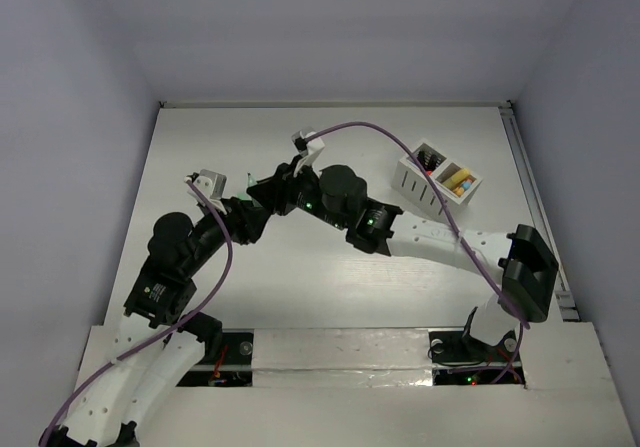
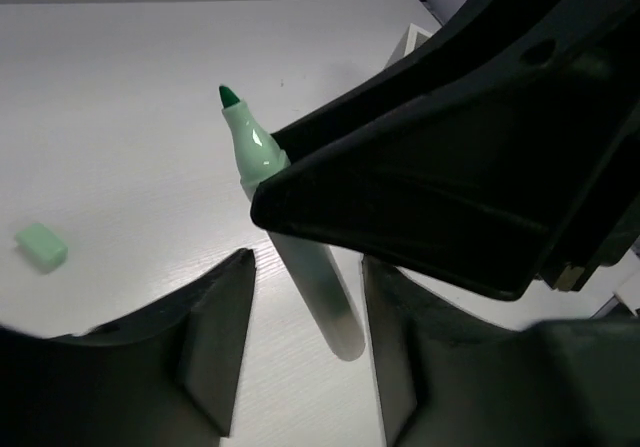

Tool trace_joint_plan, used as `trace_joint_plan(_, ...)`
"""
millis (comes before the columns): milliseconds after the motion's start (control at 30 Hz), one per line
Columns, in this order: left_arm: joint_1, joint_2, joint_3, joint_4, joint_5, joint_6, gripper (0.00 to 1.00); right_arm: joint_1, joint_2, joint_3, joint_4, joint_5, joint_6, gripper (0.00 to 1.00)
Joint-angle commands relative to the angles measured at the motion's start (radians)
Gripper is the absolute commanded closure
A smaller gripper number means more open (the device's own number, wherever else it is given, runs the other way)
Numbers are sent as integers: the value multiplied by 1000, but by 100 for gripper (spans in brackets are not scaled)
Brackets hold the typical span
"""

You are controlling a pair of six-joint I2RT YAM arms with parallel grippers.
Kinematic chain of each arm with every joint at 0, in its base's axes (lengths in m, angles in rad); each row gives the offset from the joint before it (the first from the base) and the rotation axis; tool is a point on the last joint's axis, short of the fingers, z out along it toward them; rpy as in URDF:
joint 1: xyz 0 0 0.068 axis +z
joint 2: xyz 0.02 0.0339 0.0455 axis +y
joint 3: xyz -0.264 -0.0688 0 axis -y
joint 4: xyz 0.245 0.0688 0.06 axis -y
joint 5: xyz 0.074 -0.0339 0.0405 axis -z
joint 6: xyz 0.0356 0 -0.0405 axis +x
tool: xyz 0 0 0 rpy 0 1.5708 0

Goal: Sort the stationery into containers
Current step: Pick up the pen from the center of the board, then move the pen cap to the center of the board.

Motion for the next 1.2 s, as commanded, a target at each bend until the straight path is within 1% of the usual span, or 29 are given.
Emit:
trace_joint_plan(0,14,2,-12,58,22,10,57,10,-7,-23,101,-47,35,97)
trace_joint_plan(67,14,7,-12,55,17,10,73,10,-9,-31,115,-65,43,97)
trace_joint_plan(100,14,8,-9,52,14,10,86,10,-9,-31,117,-69,43,97)
trace_joint_plan(167,14,10,-6,44,5,14,98,10,-6,-29,120,-75,47,97)
trace_joint_plan(200,14,8,-3,41,2,16,100,10,-6,-29,121,-85,47,97)
trace_joint_plan(233,14,7,-3,38,-3,18,100,10,-4,-31,124,-89,52,96)
trace_joint_plan(333,14,-10,-4,30,-13,22,100,10,-13,-35,117,-86,49,84)
trace_joint_plan(367,14,-15,-3,24,-20,22,100,10,-20,-39,114,-92,50,70)
trace_joint_plan(400,14,-24,-3,21,-27,24,100,-8,-32,-46,111,-101,53,62)
trace_joint_plan(433,14,-28,0,15,-53,22,100,-41,-39,-52,98,-116,73,56)
trace_joint_plan(467,14,-33,2,6,-70,22,100,-63,-52,-63,100,-166,85,45)
trace_joint_plan(500,14,-42,6,0,-85,22,100,-86,-62,-80,109,-194,99,40)
trace_joint_plan(533,14,-44,8,-5,-119,21,100,-110,-82,-110,120,-222,131,36)
trace_joint_plan(567,14,-45,10,-12,-135,21,100,-164,-89,-121,118,-254,144,33)
trace_joint_plan(600,14,-48,16,-16,-150,21,100,-189,-92,-130,115,-313,156,32)
trace_joint_plan(633,14,-51,17,-19,-177,16,100,-209,-86,-140,103,-334,161,32)
trace_joint_plan(700,14,-62,23,-20,-199,15,100,-253,-57,-126,63,-383,145,34)
trace_joint_plan(733,14,-67,25,-19,-207,15,100,-262,-31,-106,-2,-392,123,37)
trace_joint_plan(767,14,-71,25,-17,-208,15,100,-272,32,-50,-39,-401,112,48)
trace_joint_plan(833,14,-82,26,-17,-210,16,100,-272,113,22,-134,-428,63,66)
trace_joint_plan(867,14,-85,26,-17,-211,18,100,-272,200,112,-167,-428,46,74)
trace_joint_plan(933,14,-96,28,-19,-219,19,100,-272,287,205,-257,-420,3,88)
trace_joint_plan(967,14,-99,28,-19,-222,21,100,-272,330,252,-287,-406,-6,97)
trace_joint_plan(1000,14,-108,29,-20,-228,24,100,-272,409,341,-332,-414,-19,98)
trace_joint_plan(1033,14,-110,31,-22,-228,27,100,-272,446,380,-359,-429,-23,98)
trace_joint_plan(1067,14,-113,33,-22,-228,28,100,-272,480,418,-371,-455,-19,96)
trace_joint_plan(1100,5,-117,33,-20,-228,33,100,-272,543,469,-368,-516,-8,95)
trace_joint_plan(1167,5,-121,33,-19,-259,34,100,-272,598,513,-348,-559,26,94)
